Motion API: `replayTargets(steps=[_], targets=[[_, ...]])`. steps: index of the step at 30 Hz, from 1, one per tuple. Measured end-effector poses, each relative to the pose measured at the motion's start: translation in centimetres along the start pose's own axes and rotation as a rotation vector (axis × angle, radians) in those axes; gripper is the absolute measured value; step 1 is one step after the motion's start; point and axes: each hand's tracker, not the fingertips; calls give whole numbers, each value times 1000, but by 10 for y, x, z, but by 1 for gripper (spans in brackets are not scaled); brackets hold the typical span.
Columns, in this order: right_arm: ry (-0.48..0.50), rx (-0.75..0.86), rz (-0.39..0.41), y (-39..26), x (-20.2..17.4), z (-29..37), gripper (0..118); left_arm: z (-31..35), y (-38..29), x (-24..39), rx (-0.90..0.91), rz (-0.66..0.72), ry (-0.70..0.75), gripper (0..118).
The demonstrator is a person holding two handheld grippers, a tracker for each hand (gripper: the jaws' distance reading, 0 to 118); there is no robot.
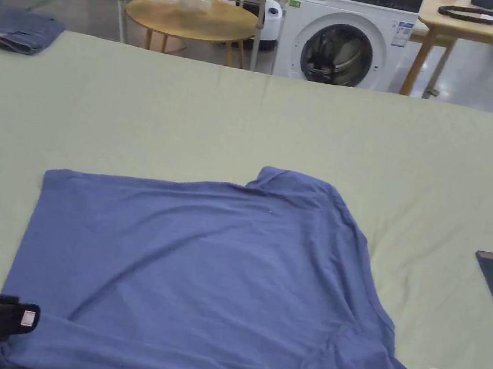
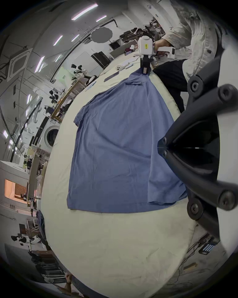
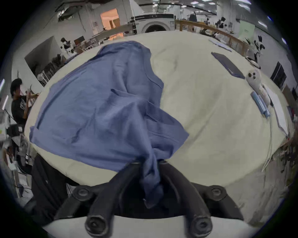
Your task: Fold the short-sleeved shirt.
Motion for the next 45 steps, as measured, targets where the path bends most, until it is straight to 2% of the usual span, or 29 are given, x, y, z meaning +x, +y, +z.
replayTargets(steps=[2, 3, 4, 5, 6, 7, 9, 11, 13, 16, 17, 18, 19, 20, 21, 23, 24, 26, 32, 37, 41, 44, 45], targets=[[-25, -13, 38, 5, -3, 0, 6, -2, 0, 1, 2, 1, 2, 2], [-29, -6, 61, 7, -5, 0, 6, -3, 0, 1, 5, 3, 10, 32], [-46, 11, 61, 1, -12, 6, 6, -2, 1, -1, 28, 17, 34, 70], [-47, 1, 68, 1, -14, 5, 6, -3, 2, -5, 40, 35, 35, 99], [-50, -1, 72, 2, -15, 3, 5, -4, 3, -11, 39, 68, 52, 107], [-46, -8, 82, 2, -15, 1, 5, -4, 3, -14, 45, 98, 84, 107], [-34, -18, 87, 4, -16, -3, 5, -5, 3, -21, 17, 120, 170, 107], [-33, -21, 91, 5, -17, -6, 5, -10, -1, -28, -28, 75, 204, 107], [-30, -24, 100, 4, -20, -5, 5, -22, -10, -35, -73, 7, 333, 107], [-34, -26, 93, 3, -20, -5, 5, -36, -22, -39, -117, -10, 345, 105], [-33, -27, 91, 4, -20, -4, 5, -38, -26, -39, -121, -6, 337, 98], [-32, -28, 90, 4, -20, -4, 5, -40, -28, -39, -132, 4, 329, 73], [-32, -28, 90, 4, -21, -3, 5, -43, -31, -38, -145, 12, 331, 54], [-34, -27, 88, 6, -21, 0, 5, -45, -32, -34, -166, -13, 395, 49], [-36, -27, 93, 6, -23, 1, 5, -49, -29, -27, -164, -18, 384, 42], [-48, -24, 116, 7, -27, 5, 5, -47, -23, -19, -164, -41, 336, 9], [-54, -18, 126, 8, -27, 5, 5, -46, -22, -15, -152, -70, 378, 1], [-54, -15, 134, 10, -31, 11, 5, -42, -18, -17, -169, -8, 258, 1], [-18, -16, 121, 31, -31, 41, 5, -27, -4, -22, -169, 53, 227, 1], [11, -61, 179, 73, -47, 61, 5, -6, 23, -10, -174, 143, 129, 1], [36, -161, 200, 123, -54, 46, 5, -11, 62, -31, -181, 210, 103, 1], [26, -224, 223, 168, -64, 23, 5, -22, 89, -41, -169, 238, 139, 1], [38, -250, 196, 184, -64, 13, 5, -28, 99, -52, -164, 243, 134, 1]])
